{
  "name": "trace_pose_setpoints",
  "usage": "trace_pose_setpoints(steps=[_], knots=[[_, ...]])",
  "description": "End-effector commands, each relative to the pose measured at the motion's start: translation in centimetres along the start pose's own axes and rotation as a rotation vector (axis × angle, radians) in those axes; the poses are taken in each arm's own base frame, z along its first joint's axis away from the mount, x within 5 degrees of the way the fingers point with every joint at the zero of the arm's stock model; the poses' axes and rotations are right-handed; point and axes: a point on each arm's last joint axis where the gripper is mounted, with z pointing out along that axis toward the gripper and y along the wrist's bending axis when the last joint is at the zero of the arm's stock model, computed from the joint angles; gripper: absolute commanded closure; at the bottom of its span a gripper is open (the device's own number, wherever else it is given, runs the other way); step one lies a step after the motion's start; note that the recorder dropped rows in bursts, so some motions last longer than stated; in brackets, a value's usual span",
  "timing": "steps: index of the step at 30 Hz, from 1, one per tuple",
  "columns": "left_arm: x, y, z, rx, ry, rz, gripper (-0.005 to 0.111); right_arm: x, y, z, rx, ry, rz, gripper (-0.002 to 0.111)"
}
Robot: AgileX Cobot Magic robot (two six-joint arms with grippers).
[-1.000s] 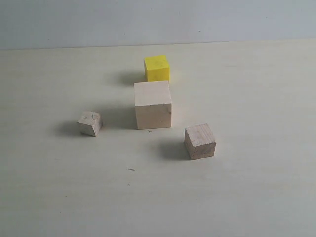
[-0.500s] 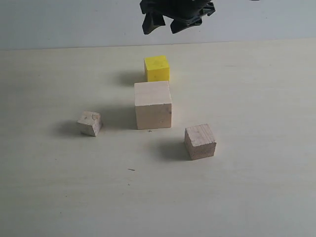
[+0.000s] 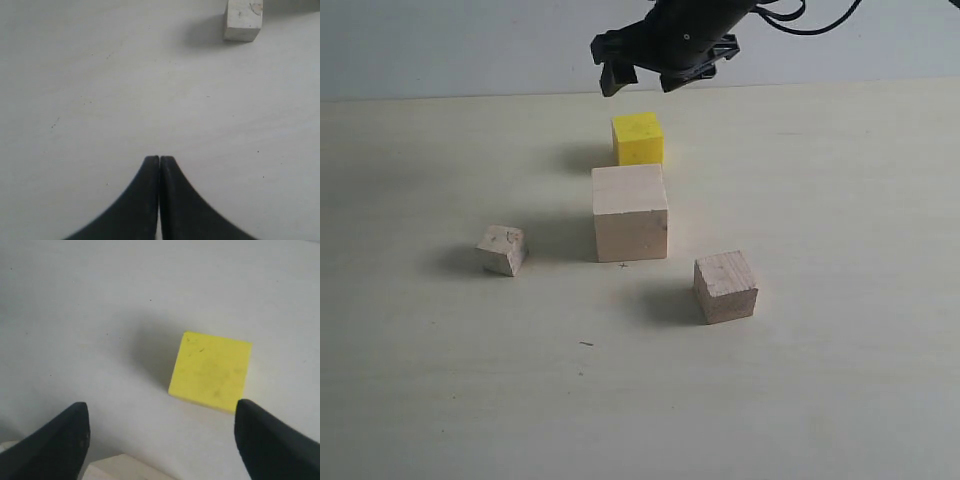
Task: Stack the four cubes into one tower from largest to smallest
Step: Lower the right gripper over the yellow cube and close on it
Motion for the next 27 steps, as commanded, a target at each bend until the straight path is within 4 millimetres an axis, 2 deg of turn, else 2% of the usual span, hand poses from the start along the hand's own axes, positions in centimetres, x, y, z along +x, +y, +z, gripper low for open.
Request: trace_pose_setpoints(steps=[1,11,21,27], knots=[[-0.1,0.1,-0.1,-0.004,-0.021,-0.009,0.104,-0.8,-0.2,0.1,0.018,-0.079,-0.002,0.026],[-0.1,0.1,-0.1,-0.003,-0.024,-0.009,0.104,0.4,-0.8,2.7,0.005,-0.032,0.037,0.023],[-0.2,0.1,-0.1,-0.002,-0.036,-0.009,0.104,0.1,-1.4,4.1,0.022,-0.115,0.051,0.023],[-0.3,0.1,-0.1,-0.001,-0.041,-0.009,0.104,1.1,-2.0,6.2,0.03,-0.094,0.067,0.023]])
